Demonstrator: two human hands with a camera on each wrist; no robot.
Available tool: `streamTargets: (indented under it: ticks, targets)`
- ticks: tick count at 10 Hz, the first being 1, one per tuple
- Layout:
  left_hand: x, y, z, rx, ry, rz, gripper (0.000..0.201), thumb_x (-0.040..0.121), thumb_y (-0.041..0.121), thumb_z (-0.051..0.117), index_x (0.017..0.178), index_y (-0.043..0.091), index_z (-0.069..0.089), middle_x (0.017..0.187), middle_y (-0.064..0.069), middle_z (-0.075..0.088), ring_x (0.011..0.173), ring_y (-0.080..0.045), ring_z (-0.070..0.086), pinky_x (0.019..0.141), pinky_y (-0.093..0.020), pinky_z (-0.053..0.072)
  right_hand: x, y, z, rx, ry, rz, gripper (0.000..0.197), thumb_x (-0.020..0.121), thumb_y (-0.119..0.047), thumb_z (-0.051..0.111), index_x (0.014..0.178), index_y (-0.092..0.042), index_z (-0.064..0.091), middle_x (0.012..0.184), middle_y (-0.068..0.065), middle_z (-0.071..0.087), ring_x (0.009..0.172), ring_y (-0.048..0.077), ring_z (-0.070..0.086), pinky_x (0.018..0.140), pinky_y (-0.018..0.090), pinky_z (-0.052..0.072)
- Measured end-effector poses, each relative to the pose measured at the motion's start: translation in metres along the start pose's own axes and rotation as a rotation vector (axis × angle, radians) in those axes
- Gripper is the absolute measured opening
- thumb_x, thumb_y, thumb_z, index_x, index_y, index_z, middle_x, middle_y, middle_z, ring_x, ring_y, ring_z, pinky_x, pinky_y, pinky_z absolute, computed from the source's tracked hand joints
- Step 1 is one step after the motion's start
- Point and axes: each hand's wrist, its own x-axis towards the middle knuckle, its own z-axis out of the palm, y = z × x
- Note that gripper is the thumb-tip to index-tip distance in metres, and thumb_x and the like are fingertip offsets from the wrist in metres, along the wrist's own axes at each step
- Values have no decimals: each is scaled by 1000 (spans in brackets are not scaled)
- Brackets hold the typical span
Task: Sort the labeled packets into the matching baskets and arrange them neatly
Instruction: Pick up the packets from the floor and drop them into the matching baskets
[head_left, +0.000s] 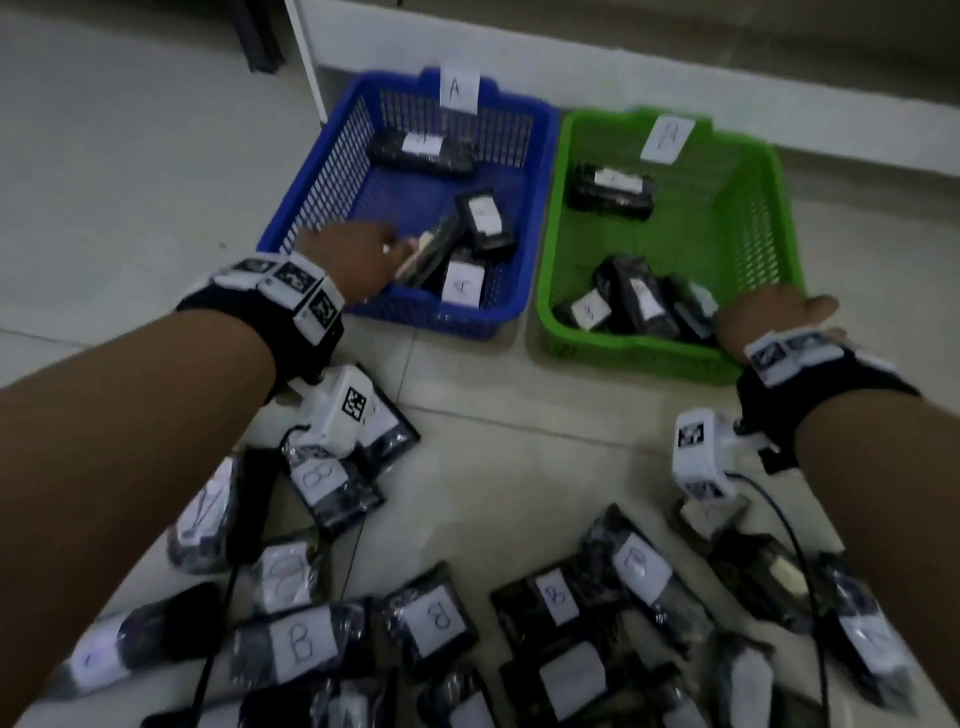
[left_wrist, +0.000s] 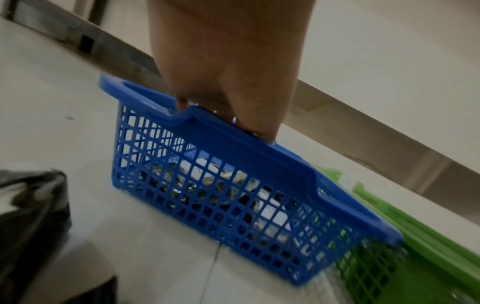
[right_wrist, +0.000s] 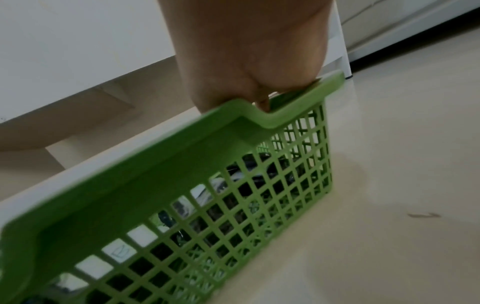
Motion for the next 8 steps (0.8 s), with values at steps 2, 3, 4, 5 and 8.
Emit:
streamTargets:
  ticks: [2, 3, 4, 5, 8]
  targets:
    - [-57, 37, 3, 78, 396, 430, 42, 91, 35, 40, 126, 15, 51, 122, -14, 53, 118, -31, 45, 98, -41, 25, -48, -11, -49, 47, 39, -262, 34, 90, -27, 43, 117, -12, 57, 134, 22, 50, 127, 37, 44, 101, 48, 33]
    - [-99, 48, 16, 116, 329, 758, 38, 91, 31, 42, 123, 14, 53, 122, -15, 54, 117, -28, 40, 91, -39, 23, -84, -17, -45, 90, 167, -384, 37, 94, -24, 40, 124, -9, 55, 139, 20, 45, 131, 35, 38, 103, 52, 28]
    - [-152, 55, 37, 114, 202, 1020, 32, 95, 31, 42, 118, 14, 56, 116, -14, 57, 110, -26, 41, 89, -39, 26, -139, -20, -29, 57, 330, -587, 43, 90, -29, 32, 122, -10, 53, 133, 17, 49, 126, 32, 41, 84, 53, 25]
    - [-207, 54, 59, 61, 7, 1178, 33, 95, 36, 43, 115, 17, 59, 114, -9, 59, 108, -29, 51, 92, -40, 30, -199, 4, 2, 39, 302, -812, 40, 88, -32, 32, 119, -15, 51, 127, 13, 48, 123, 29, 35, 94, 45, 27]
    - [-273, 37, 117, 201, -337, 1480, 56, 85, 52, 53, 127, 17, 45, 125, -11, 53, 111, -30, 52, 93, -42, 43, -308, 120, 66, -111, -215, -1409, 61, 86, -54, 45, 124, -6, 48, 122, 19, 53, 112, 34, 49, 93, 46, 42]
